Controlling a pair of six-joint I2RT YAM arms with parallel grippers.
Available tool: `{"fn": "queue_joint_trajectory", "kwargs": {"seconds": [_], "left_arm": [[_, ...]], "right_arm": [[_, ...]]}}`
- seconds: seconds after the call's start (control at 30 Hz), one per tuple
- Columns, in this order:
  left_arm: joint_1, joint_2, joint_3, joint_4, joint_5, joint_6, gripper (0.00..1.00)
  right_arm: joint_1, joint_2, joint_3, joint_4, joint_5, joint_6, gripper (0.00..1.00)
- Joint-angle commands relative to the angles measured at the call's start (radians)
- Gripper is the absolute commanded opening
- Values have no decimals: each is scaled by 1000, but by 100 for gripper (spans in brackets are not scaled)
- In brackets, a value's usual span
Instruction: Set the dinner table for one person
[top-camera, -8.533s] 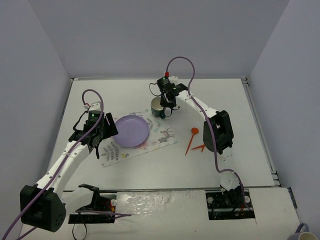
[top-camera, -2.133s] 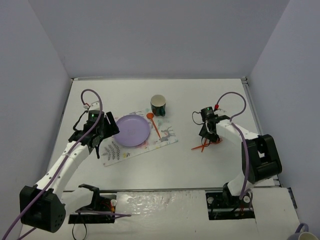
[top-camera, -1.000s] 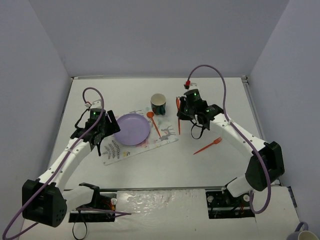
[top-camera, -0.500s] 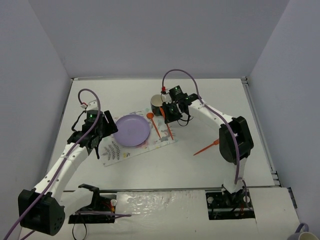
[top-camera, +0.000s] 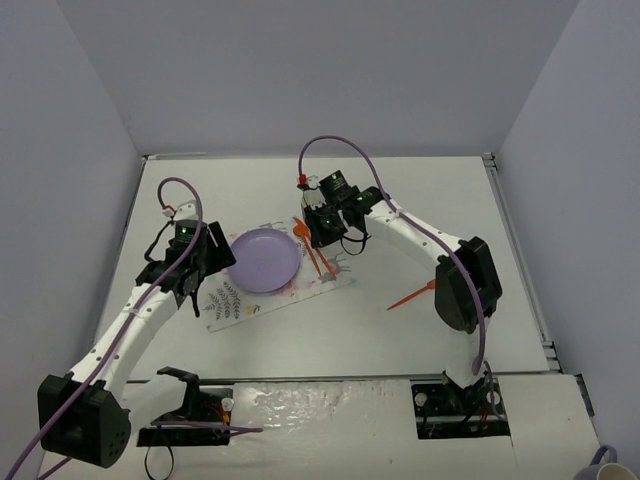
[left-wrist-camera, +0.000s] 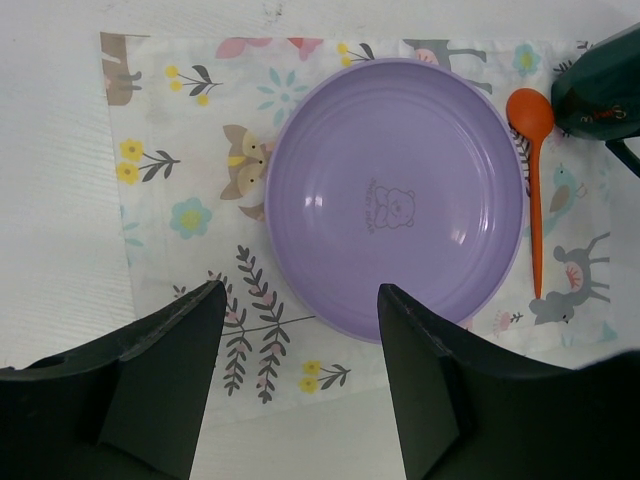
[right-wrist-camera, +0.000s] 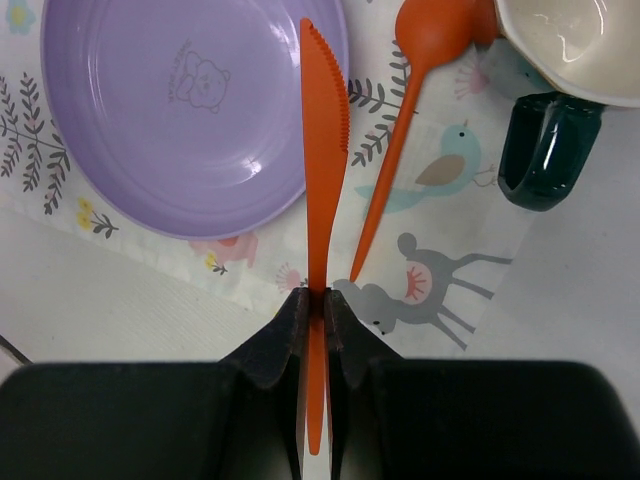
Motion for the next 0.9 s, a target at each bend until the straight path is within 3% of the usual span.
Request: {"fn": "queue_joint_trajectory", "kwargs": {"seconds": [0.0,0.4,0.47,0.67,0.87], "left_arm": [[5,3,16,43,1,1,59],[7,-3,18,17,-43,22,59],[7,-2,18,18,-45,26,59],[9,9,18,22,-44,33,59],[10,31,20,36,-33,33,59]], "right_arm": [[2,9,74,-8,-3,-31,0],[2,154,212,-3,-32,-16,0],[5,167,218,-1,-18,-15,8],[9,135,205,2,60,16,55],[4,-90,53,21,345,223,61]]}}
